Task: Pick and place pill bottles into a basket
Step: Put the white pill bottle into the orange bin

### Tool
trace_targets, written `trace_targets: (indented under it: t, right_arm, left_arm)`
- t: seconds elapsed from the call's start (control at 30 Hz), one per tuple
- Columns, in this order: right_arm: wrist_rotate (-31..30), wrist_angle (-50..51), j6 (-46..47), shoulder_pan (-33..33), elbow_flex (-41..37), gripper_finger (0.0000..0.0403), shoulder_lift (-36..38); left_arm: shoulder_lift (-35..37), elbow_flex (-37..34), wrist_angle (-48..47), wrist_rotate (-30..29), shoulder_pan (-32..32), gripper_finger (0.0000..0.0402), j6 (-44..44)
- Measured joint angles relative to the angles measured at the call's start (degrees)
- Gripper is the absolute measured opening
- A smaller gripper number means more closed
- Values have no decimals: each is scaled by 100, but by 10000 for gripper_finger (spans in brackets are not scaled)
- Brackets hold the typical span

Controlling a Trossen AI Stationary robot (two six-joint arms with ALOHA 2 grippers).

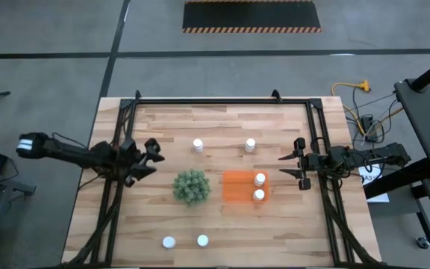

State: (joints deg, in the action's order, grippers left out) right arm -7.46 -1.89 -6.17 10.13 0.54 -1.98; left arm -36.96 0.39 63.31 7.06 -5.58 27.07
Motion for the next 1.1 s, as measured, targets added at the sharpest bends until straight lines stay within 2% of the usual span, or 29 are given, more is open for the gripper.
trace_targets:
  t: [0.17,0.37,0.53,0.63,0.77,0.87,0.97,1.1]
  right_arm:
    - [0,0,0,0,0,171,0]
    - [0,0,11,0,0,174,2]
    - [0,0,8,0,2,171,2]
    - [0,0,11,-1,2,172,2]
    - [0,-2,11,-1,4,173,1]
    - [0,0,0,0,4,171,2]
    - [0,-1,6,0,4,171,2]
    - [0,0,11,0,4,173,0]
  left_arm:
    - [-826,254,864,524,-426,221,-490]
    - [-1814,840,811,599,-873,221,-803]
    - [-2446,1426,809,701,-916,221,-891]
    - [-2668,1801,676,930,-920,221,-1319]
    - [-2753,2277,-12,1112,-1041,221,-1756]
    - [-2696,2661,-1123,1088,-1220,221,-2091]
    - [-2666,3078,-2182,810,-1459,221,-2334]
    - [-2682,3558,-3101,397,-1839,221,-2656]
